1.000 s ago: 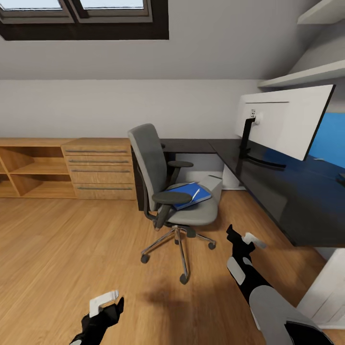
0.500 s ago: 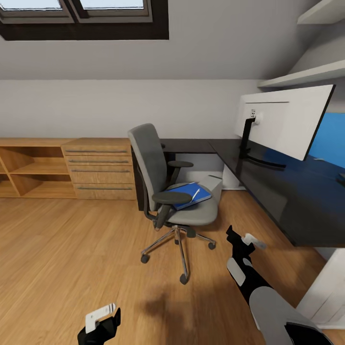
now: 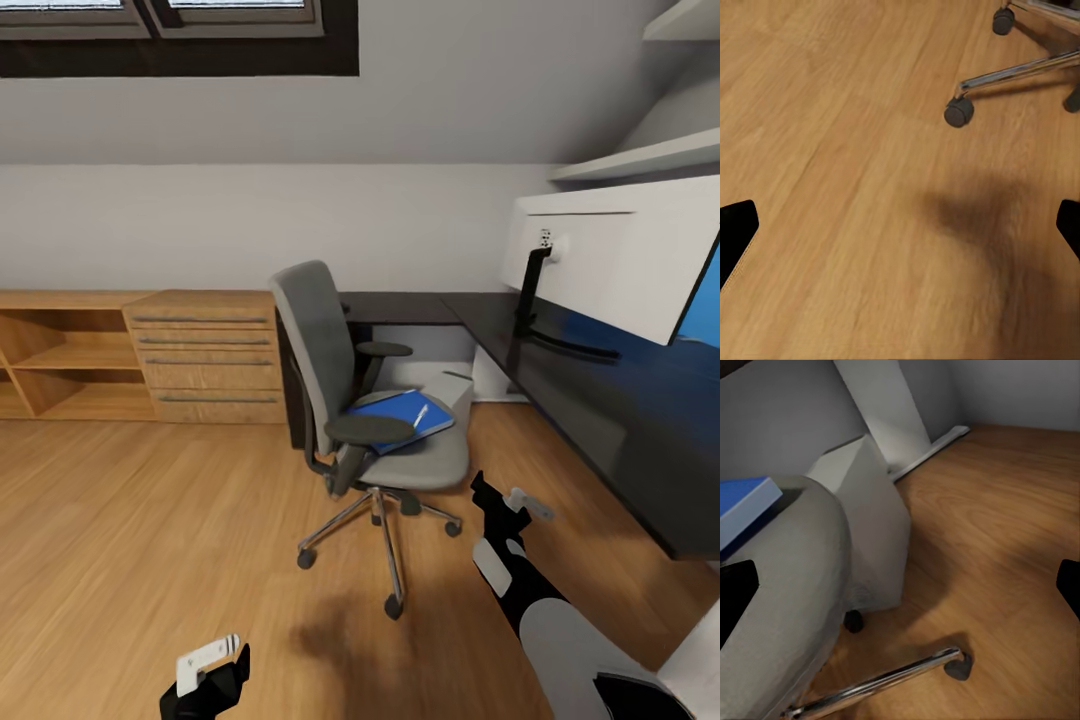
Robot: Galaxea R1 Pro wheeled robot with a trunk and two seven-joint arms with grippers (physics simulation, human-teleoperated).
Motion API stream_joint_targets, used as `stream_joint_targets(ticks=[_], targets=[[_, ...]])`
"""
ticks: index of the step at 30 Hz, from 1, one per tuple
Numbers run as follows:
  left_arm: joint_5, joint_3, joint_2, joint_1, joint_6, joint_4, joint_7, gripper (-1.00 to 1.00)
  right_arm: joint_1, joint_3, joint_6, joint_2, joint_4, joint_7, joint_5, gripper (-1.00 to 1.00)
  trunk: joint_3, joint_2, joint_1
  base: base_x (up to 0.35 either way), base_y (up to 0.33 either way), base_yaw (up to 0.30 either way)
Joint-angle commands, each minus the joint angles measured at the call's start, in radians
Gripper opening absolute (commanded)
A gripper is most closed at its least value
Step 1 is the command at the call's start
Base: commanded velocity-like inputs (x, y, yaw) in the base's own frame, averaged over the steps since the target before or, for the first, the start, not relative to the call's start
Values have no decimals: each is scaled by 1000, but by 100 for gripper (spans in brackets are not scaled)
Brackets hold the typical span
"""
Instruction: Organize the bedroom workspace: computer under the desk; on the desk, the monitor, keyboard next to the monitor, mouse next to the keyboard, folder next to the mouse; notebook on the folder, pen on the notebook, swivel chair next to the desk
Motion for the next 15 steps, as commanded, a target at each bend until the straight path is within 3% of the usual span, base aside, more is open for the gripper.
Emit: stream_joint_targets(ticks=[1,5,11,15], targets=[[8,-1,0,0,4,-2,5,100,-1,0,-4,1,0,1,-8,100,-1,0,0,309,131,0],[8,-1,1,0,4,-3,5,100,-1,0,-5,3,0,2,-9,100,-1,0,0,313,133,0],[8,-1,0,0,4,-1,5,100,0,-1,-11,28,1,2,-9,100,-1,0,0,316,111,0],[8,-1,0,0,4,6,6,100,0,-4,-4,21,-1,1,-16,100,-1,0,0,193,15,0]])
